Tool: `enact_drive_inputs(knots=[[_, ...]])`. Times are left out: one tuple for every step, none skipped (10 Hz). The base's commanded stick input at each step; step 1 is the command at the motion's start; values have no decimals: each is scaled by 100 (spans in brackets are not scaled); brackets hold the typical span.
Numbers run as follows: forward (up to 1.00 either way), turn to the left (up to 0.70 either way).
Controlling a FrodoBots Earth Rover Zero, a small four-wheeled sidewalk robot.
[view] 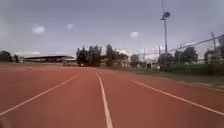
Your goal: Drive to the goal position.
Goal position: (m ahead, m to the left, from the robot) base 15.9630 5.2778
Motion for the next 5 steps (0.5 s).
enact_drive_inputs(knots=[[45, 0], [45, 0], [45, 0], [45, 0], [45, 0]])
